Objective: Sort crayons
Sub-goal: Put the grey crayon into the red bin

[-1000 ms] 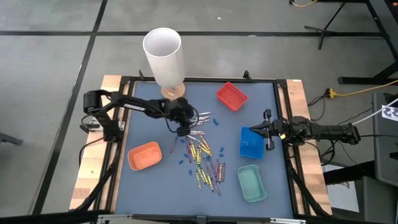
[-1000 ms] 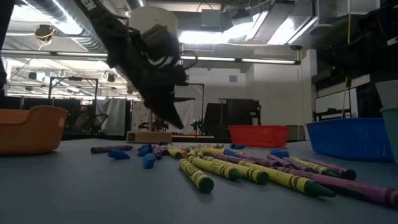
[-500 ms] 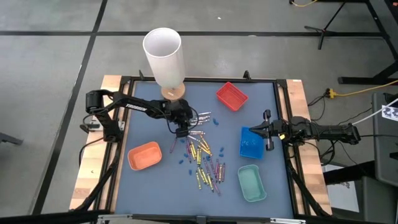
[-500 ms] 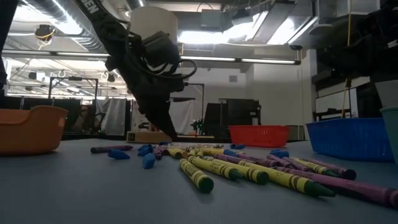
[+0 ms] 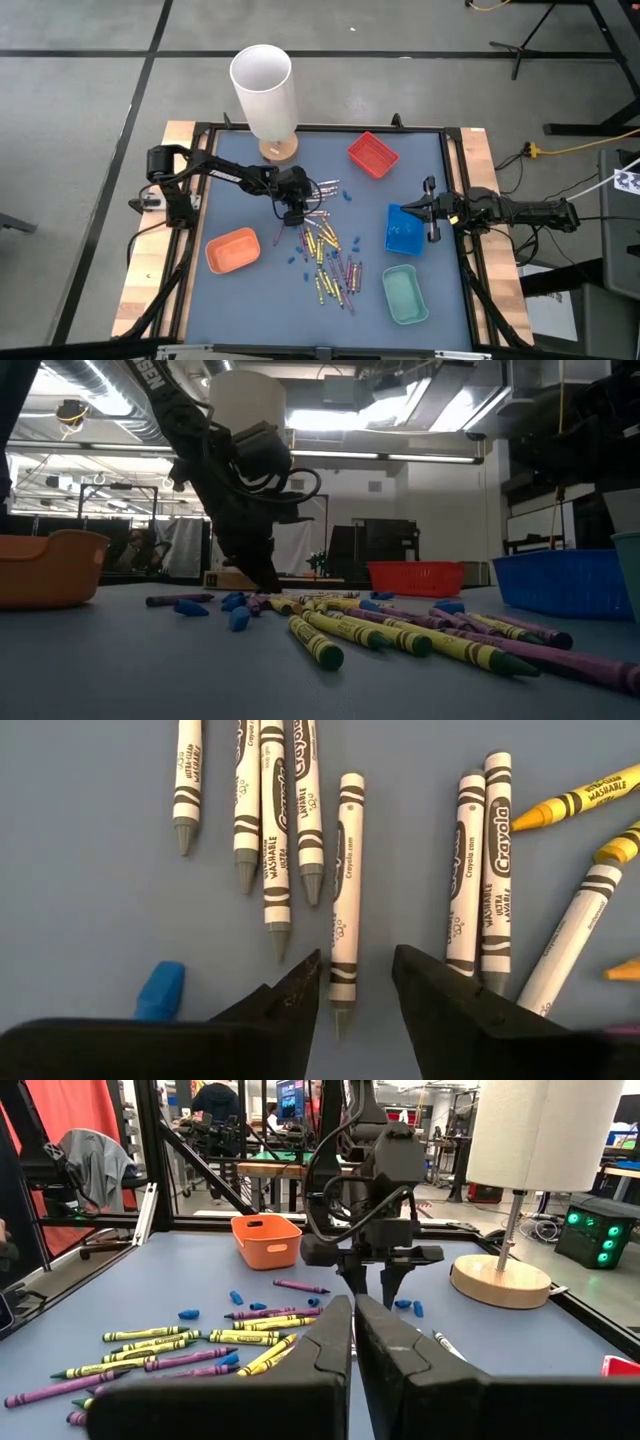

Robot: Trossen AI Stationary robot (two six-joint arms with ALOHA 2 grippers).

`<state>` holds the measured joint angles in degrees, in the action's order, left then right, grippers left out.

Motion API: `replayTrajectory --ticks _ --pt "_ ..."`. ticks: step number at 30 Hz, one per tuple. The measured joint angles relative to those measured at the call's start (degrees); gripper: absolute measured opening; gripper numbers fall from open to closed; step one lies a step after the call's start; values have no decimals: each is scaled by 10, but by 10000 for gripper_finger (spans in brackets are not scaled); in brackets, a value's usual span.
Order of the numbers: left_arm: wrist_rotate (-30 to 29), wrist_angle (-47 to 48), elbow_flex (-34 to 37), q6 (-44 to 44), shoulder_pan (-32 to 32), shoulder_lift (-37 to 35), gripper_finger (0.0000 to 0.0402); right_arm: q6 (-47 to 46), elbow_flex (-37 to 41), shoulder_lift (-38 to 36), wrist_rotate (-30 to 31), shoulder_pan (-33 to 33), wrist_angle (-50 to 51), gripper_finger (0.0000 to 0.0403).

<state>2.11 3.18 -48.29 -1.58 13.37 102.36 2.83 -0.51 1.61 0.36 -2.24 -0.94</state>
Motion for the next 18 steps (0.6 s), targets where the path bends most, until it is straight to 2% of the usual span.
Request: replayTrajectory --ticks 12,18 --pt "3 2 0 0 -1 -1 23 0 0 0 1 0 -25 19" --pt "1 2 0 0 0 -1 5 0 0 0 1 0 -92 19"
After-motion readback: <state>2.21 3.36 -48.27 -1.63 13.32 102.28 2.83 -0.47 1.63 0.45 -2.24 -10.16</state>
